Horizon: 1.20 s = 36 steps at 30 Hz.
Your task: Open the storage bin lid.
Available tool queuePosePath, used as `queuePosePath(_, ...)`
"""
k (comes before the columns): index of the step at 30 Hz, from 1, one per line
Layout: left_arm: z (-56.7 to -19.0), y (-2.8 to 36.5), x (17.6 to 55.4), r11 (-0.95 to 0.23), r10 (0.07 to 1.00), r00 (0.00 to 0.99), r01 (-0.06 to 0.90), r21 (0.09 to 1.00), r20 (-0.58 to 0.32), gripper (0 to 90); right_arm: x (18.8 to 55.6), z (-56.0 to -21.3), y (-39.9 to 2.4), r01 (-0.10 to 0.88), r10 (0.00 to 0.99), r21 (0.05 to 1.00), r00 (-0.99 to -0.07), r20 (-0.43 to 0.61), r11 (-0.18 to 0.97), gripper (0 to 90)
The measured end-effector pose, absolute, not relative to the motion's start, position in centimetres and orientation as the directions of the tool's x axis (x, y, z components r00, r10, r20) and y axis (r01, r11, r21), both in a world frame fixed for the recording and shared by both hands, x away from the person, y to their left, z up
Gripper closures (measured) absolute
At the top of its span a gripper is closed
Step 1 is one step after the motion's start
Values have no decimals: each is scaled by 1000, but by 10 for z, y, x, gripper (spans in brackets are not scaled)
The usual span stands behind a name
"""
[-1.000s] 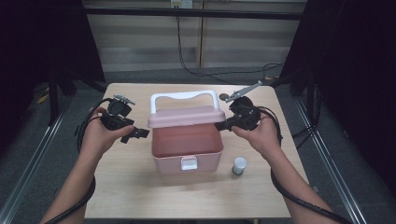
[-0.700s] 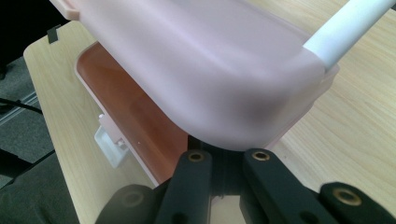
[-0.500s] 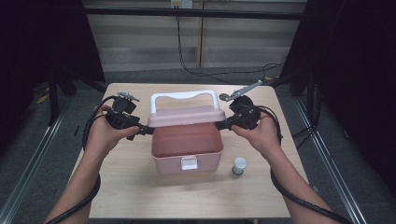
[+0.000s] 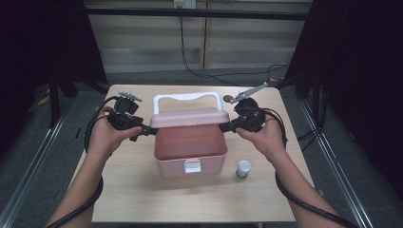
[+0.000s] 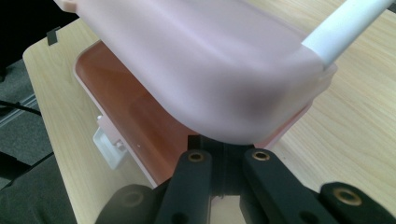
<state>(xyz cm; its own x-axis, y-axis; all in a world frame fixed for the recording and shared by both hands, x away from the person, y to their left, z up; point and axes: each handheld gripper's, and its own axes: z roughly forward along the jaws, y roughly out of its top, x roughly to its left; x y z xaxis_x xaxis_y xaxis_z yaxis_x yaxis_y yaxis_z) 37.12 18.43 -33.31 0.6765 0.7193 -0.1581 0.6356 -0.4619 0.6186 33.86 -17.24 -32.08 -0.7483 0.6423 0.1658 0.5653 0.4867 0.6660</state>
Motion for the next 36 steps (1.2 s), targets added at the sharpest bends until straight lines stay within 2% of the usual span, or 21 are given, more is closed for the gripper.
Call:
queuePosePath(10,-325,185,372,-451,721,674,632,631,-160,263,336,-337,-183,587,651,657,-735,188,473,900)
queuePosePath(27,-312,181,378,-439,728,667,630,641,-157,274,330,-364,-174,575,623,632,-761,180,520,900)
queuePosePath(36,-305,178,381,-440,733,666,618,652,-136,321,328,-370,-173,573,618,623,-766,175,533,900)
